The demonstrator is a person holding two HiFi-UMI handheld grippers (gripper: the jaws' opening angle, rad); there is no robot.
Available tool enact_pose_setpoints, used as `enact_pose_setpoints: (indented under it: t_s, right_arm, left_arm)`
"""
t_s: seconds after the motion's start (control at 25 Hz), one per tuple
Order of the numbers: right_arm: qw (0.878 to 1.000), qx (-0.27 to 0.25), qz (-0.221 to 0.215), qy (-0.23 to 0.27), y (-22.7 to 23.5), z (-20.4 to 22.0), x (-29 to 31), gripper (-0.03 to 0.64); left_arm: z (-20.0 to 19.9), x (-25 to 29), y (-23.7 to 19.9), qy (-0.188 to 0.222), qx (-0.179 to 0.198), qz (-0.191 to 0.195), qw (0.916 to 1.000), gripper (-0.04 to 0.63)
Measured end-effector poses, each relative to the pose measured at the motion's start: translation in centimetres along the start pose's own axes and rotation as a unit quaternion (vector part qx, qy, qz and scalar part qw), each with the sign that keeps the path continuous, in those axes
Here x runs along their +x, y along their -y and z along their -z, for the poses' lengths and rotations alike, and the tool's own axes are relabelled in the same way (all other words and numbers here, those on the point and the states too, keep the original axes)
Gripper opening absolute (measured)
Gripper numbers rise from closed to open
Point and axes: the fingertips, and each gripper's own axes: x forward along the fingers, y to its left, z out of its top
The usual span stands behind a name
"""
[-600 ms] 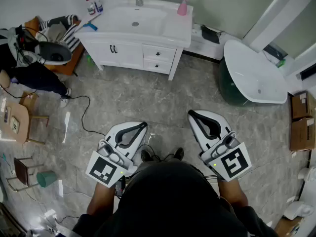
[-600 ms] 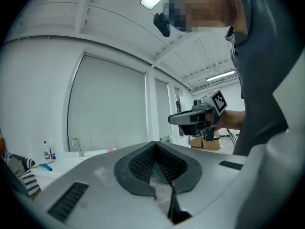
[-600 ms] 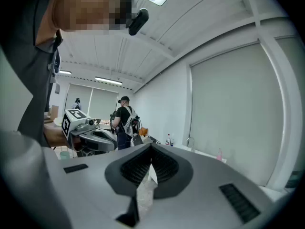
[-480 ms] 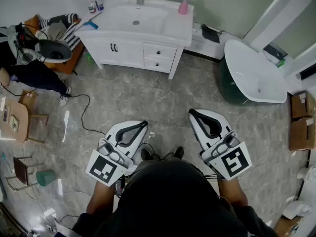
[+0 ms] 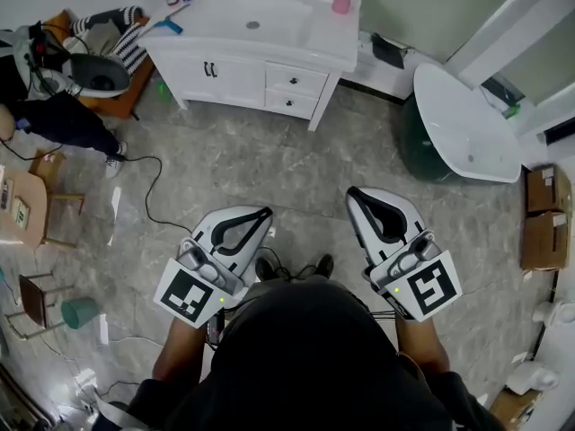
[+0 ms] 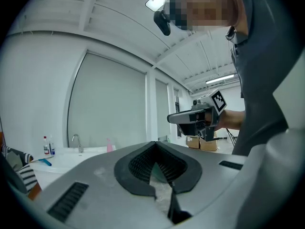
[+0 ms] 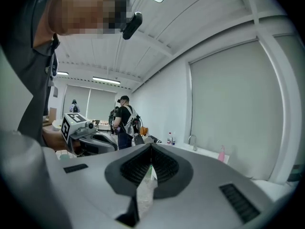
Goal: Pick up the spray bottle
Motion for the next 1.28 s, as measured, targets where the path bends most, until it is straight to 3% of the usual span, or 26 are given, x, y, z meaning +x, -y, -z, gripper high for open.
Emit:
enact_pose_setpoints:
  t_s: [0.52, 0.72, 0.88, 1.28]
  right_arm:
    - [1.000, 0.010, -0.008, -0.013, -0.6, 0.3, 1.7, 0.009]
    - [1.000, 0.019, -0.014, -0.014, 0.5, 1.4, 1.2, 0.009]
    - [1.000, 0.025, -0.013, -0.008, 3.4, 1.7, 0.3, 0.009]
    - [0.999, 0.047, -0.006, 0.002, 13.1, 3.5, -3.5, 0.009]
  left_arm:
    - [0.5, -0.7, -1.6, 0.004, -0.018, -0.003, 0.9998, 0.003]
    - [0.6, 0.9, -1.4, -0.002, -0.004, 0.000, 1.0000, 0.003]
    - [0.3, 3.4, -0.5, -0.008, -0.013, -0.005, 0.9999, 0.003]
    - [-0.6, 13.5, 2.4, -0.029, 0.003, 0.005, 0.9996, 0.003]
